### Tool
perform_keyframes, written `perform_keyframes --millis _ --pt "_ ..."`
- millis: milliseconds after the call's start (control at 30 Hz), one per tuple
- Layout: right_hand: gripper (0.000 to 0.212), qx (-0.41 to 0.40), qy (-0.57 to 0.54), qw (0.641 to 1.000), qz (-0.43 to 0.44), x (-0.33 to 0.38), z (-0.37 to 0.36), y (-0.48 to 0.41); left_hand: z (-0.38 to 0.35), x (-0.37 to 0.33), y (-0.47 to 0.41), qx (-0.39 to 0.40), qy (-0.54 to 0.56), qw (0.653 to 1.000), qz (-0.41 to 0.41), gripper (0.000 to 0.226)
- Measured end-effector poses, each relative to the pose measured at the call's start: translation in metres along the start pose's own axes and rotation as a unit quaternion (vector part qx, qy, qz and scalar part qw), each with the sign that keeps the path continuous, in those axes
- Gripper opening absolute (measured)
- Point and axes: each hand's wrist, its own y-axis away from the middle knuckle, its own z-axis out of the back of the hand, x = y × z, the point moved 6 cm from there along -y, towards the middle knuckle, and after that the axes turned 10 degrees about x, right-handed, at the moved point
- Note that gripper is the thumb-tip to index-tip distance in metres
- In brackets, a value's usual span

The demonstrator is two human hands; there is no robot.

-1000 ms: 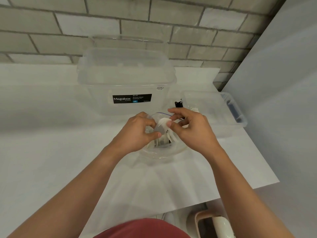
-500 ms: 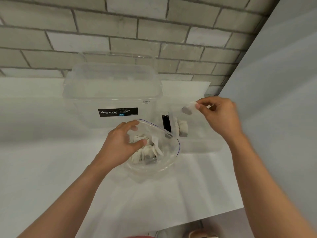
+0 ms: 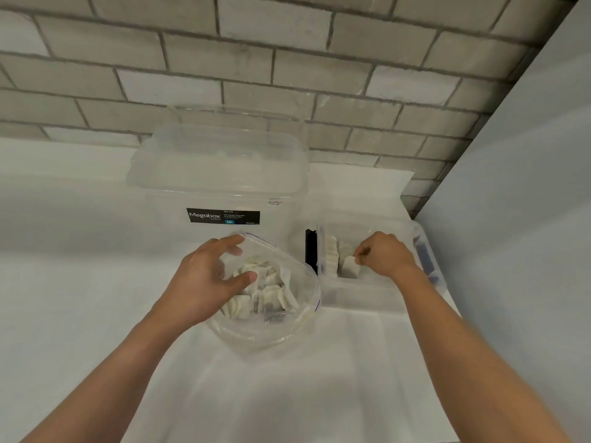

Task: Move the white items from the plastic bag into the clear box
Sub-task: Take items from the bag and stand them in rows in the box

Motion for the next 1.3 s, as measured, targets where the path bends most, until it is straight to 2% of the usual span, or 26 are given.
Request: perform_keyframes --millis 100,300,367,533,633,700,767,800,867,933,1033,1167,1300 --pt "0.012 0.004 0.009 1.000 -0.003 0.001 -0.003 -0.006 -0.001 0.003 0.002 0.000 0.000 1.000 0.003 0.055" --pt "0.005 0.000 0.012 1.000 -0.007 0.003 -0.002 -0.009 -0.005 0.005 0.000 0.011 -0.023 1.000 -0.002 0.054" --pt "0.012 -0.013 0.001 1.000 -0.009 0.004 0.003 -0.003 -0.005 0.005 -0.001 0.013 -0.033 0.999 -0.004 0.054" --pt "0.016 -0.107 -0.085 0.990 0.017 0.024 0.037 0.053 -0.005 0.005 0.000 0.026 -0.041 0.999 -0.018 0.056" --pt "0.014 -0.196 -0.151 0.965 0.084 0.064 0.053 0.111 -0.005 0.006 0.000 0.033 -0.043 0.998 -0.024 0.057" --pt "0.012 -0.221 -0.216 0.939 0.150 0.100 0.052 0.147 -0.006 0.006 0.000 0.040 -0.042 0.998 -0.030 0.058" --pt "0.012 -0.182 -0.254 0.927 0.209 0.136 0.038 0.166 -0.007 0.005 0.000 0.044 -0.037 0.998 -0.037 0.059" --pt "0.011 -0.139 -0.244 0.933 0.226 0.153 0.025 0.168 -0.008 0.004 0.001 0.047 -0.036 0.997 -0.042 0.059" --pt "0.011 -0.049 -0.163 0.957 0.235 0.178 -0.009 0.160 -0.008 0.002 0.002 0.051 -0.033 0.997 -0.050 0.057" --pt "0.015 -0.002 -0.065 0.974 0.218 0.190 -0.042 0.146 -0.007 0.003 0.003 0.055 -0.030 0.997 -0.054 0.057" --pt "0.017 0.031 -0.005 0.988 0.152 0.192 -0.075 0.125 -0.005 0.005 0.007 0.060 -0.026 0.996 -0.058 0.056" --pt "0.030 0.069 0.006 0.993 0.097 0.197 -0.097 0.110 -0.006 0.006 0.009 0.067 -0.014 0.996 -0.063 0.057" --pt "0.008 0.039 -0.002 0.995 0.097 0.204 -0.101 0.108 -0.007 0.004 0.010 0.073 -0.002 0.995 -0.062 0.058"
